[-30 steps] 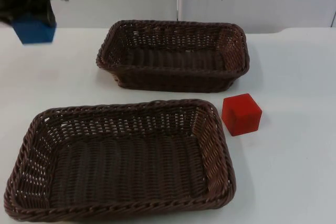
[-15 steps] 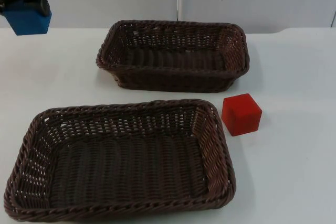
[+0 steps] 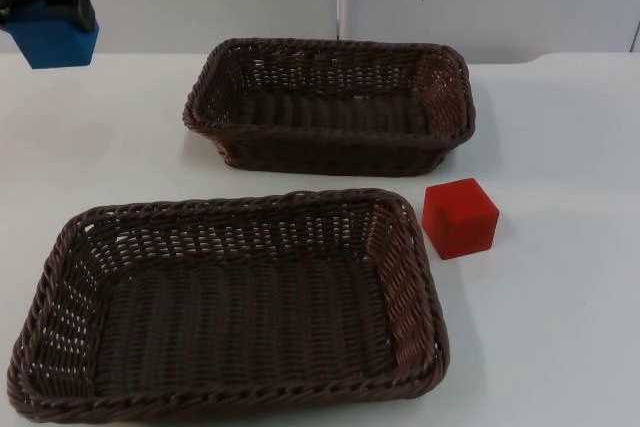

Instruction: Pick up one cube with the left hand and place it into the upper basket. Pick up one cube with the right hand and place it into the lower basket.

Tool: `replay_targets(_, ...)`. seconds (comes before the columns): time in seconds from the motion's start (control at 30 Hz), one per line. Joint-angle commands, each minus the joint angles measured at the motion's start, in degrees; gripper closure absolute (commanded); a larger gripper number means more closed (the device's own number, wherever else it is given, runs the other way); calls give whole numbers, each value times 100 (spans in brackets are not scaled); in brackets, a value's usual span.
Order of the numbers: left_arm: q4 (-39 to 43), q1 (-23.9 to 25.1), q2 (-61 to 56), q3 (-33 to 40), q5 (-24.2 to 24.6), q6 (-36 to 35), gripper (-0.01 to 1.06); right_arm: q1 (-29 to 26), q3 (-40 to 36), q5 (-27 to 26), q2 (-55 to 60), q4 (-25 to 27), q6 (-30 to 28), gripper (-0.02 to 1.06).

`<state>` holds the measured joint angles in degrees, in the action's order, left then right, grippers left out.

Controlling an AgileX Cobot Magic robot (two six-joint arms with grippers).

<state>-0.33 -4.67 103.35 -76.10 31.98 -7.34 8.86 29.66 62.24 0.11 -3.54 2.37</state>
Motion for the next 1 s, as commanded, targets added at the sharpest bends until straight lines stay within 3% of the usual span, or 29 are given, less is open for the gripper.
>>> replay_targets(0.0,-86,-1,-54,-22,-103,0,105,-33,-11,-42,-11,-42,-57,0)
replay_targets(0.37,-205,-265,-8,-70,-691,15,105,-33,-11,-42,-11,-42,-57,0)
replay_targets(0.47,-205,-346,145,-273,-560,15,105,-33,-11,-42,-11,-42,-57,0)
replay_targets(0.63,-216,-600,835,-1253,150,144,105,-33,-11,-42,-11,-42,-57,0)
replay_targets(0.97,-483,-873,1899,-2594,514,243,105,-33,-11,-42,-11,-42,-57,0)
